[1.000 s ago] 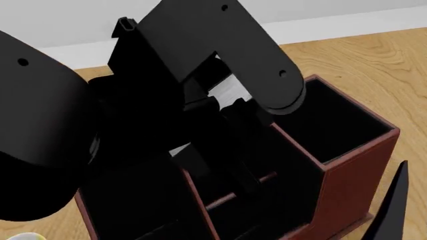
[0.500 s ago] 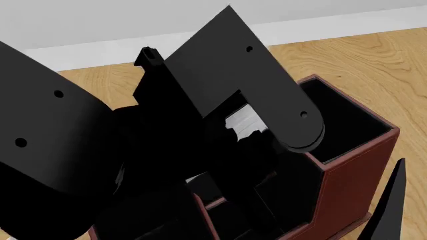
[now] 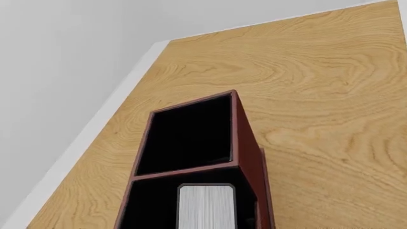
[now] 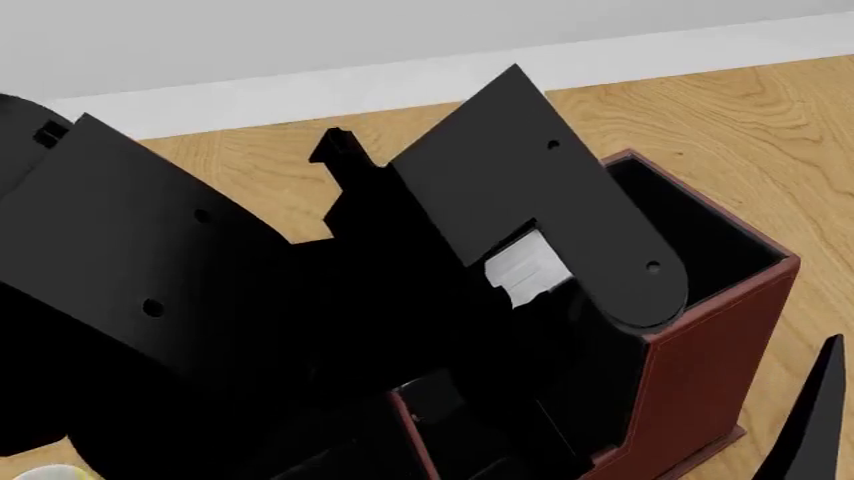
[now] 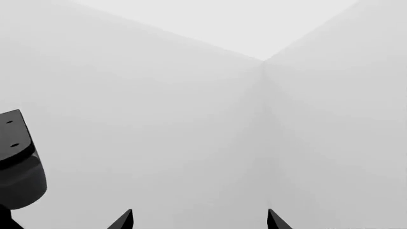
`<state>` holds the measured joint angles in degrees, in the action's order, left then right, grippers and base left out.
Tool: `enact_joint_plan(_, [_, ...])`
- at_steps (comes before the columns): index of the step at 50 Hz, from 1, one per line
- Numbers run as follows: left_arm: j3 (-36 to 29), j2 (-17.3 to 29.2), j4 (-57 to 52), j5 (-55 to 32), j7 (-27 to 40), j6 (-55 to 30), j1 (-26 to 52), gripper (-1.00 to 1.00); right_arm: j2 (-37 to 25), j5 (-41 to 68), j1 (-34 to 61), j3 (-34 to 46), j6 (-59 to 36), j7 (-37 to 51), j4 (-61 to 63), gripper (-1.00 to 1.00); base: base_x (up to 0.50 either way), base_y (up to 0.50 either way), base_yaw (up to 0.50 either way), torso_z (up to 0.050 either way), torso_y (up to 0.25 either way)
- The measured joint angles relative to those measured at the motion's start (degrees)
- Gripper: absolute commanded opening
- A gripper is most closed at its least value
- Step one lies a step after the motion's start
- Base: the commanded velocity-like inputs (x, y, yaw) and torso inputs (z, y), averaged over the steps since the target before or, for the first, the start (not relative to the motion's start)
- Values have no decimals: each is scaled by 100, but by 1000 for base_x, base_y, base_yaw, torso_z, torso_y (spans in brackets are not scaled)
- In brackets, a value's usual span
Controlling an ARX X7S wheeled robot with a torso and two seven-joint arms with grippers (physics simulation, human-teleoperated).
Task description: Pick up the book and place it in the back compartment of the caddy.
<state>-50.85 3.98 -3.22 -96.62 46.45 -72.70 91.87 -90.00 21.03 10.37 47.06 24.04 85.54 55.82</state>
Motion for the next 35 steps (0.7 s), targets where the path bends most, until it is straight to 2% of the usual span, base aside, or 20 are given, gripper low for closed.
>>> enact_joint_plan(35, [-890,9,442,1035,-1040,678,-169,-100,41,15,-72,10,158,-9,-147,100,0,0,0,0,1])
